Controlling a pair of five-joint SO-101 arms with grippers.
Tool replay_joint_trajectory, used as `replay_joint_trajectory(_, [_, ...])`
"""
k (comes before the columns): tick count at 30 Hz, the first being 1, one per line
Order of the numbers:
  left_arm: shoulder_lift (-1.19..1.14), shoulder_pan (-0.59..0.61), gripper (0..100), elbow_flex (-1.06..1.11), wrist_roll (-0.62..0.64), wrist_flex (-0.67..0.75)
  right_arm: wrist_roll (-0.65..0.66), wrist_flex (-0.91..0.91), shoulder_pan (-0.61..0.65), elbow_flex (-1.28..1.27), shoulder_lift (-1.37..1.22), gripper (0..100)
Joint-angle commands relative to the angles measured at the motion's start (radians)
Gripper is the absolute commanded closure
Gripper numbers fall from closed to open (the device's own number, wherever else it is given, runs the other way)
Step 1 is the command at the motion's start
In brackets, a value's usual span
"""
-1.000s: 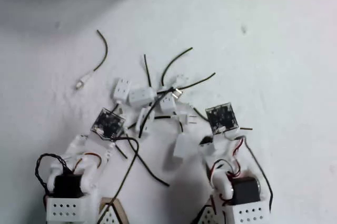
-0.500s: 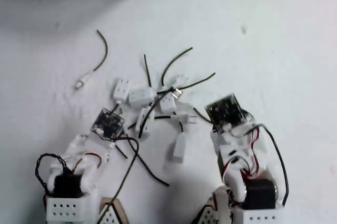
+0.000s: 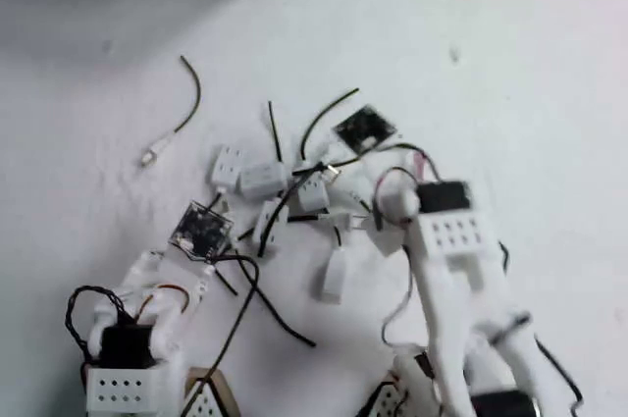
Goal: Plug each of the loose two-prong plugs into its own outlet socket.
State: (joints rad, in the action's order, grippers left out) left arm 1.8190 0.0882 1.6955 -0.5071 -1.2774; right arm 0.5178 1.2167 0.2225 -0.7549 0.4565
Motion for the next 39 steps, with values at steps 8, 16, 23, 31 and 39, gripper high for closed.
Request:
replay_joint_trajectory(8, [-0.007,-0.004,98,-0.003,-0.011,-0.009,0.008,-0.243,0.015,0.051,-0.291,78.7])
replay_joint_trajectory(16, [-0.007,-0.004,98,-0.003,-0.011,-0.009,0.008,-0.302,-0.012,0.051,-0.387,79.2])
replay_joint_trajectory(23, [-0.007,-0.004,98,-0.003,-0.011,-0.009,0.066,-0.298,-0.013,0.051,-0.417,98.1])
replay_joint_trajectory(31, [-0.007,-0.004,98,-0.003,-0.011,-0.009,0.212,-0.173,-0.142,0.051,-0.214,98.1])
replay_joint_trajectory(39, [-0.007,-0.004,98,-0.003,-0.011,-0.009,0.574,-0.030,-0.295,0.049,0.071,98.1])
